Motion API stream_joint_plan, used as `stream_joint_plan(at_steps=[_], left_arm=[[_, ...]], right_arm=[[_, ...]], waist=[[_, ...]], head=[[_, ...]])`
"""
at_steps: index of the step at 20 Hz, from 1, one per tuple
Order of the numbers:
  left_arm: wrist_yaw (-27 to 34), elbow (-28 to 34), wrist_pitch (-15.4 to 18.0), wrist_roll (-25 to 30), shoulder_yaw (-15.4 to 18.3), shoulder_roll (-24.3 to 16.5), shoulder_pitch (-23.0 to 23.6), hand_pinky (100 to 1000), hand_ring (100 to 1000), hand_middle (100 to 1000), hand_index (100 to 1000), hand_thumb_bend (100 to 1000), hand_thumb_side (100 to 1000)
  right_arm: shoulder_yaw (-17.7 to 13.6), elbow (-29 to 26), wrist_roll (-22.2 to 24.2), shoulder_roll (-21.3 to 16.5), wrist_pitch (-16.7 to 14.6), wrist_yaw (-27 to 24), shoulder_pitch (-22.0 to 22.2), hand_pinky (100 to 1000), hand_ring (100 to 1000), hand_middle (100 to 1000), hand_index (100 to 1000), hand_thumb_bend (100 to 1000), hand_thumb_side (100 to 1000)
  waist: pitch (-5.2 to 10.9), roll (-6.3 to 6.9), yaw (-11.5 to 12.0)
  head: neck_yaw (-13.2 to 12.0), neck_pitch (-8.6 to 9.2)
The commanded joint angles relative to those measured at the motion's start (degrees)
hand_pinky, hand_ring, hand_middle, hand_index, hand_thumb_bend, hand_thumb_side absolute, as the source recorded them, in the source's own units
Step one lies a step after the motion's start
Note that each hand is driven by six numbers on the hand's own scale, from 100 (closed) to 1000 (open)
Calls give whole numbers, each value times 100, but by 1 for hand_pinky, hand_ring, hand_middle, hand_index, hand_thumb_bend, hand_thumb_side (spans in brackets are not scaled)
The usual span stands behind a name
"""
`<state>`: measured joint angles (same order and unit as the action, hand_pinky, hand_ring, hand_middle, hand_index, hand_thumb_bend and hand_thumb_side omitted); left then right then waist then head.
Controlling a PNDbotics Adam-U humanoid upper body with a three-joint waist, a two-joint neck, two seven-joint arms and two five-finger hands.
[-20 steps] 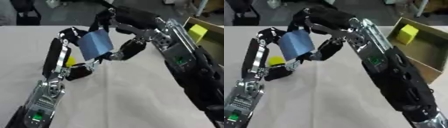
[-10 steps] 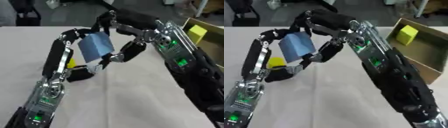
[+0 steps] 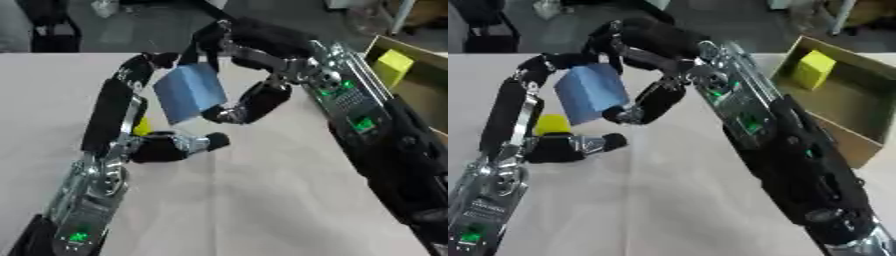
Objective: Pick up the objects with one hand, pass them to the other hand, and then place them into the box on the other side of the table.
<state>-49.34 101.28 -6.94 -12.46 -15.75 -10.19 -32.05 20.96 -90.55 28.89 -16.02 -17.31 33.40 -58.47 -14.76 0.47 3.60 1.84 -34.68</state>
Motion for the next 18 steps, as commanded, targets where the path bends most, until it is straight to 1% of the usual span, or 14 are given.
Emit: stream_joint_plan(at_steps=[1, 6, 10, 12, 14, 16, 18], left_arm=[[-117, 85, -166, -68, 86, -92, 13, 800, 764, 676, 844, 1000, 721], [-63, 54, -471, -292, 250, -351, 310, 783, 745, 657, 834, 1000, 738], [150, 50, -712, -522, 414, -560, 571, 769, 727, 637, 828, 1000, 743], [270, 75, -787, -641, 486, -635, 653, 759, 717, 627, 827, 946, 713], [399, 117, -840, -759, 558, -716, 727, 751, 713, 622, 819, 911, 706], [529, 158, -906, -860, 633, -806, 806, 746, 709, 619, 813, 850, 690], [686, 238, -980, -978, 713, -905, 890, 741, 705, 617, 807, 783, 688]], right_arm=[[-121, -212, -31, -154, 50, -94, -69, 764, 513, 424, 566, 251, 100], [-302, -560, -107, -427, 217, -375, 67, 766, 503, 414, 562, 207, 100], [-587, -882, -252, -770, 520, -725, 213, 774, 494, 404, 561, 176, 100], [-734, -1032, -328, -960, 697, -916, 271, 778, 491, 404, 562, 164, 100], [-870, -1147, -386, -1135, 865, -1089, 333, 783, 488, 403, 563, 145, 100], [-1017, -1206, -442, -1296, 1032, -1225, 403, 790, 482, 400, 562, 109, 100], [-1186, -1224, -514, -1447, 1203, -1346, 476, 796, 476, 396, 561, 100, 100]], waist=[[101, -62, -7], [118, -48, -44], [124, -30, -71], [127, -15, -79], [127, 4, -87], [125, 36, -84], [113, 69, -82]], head=[[38, 44], [188, 9], [253, 13], [300, 19], [346, 29], [377, 46], [388, 103]])
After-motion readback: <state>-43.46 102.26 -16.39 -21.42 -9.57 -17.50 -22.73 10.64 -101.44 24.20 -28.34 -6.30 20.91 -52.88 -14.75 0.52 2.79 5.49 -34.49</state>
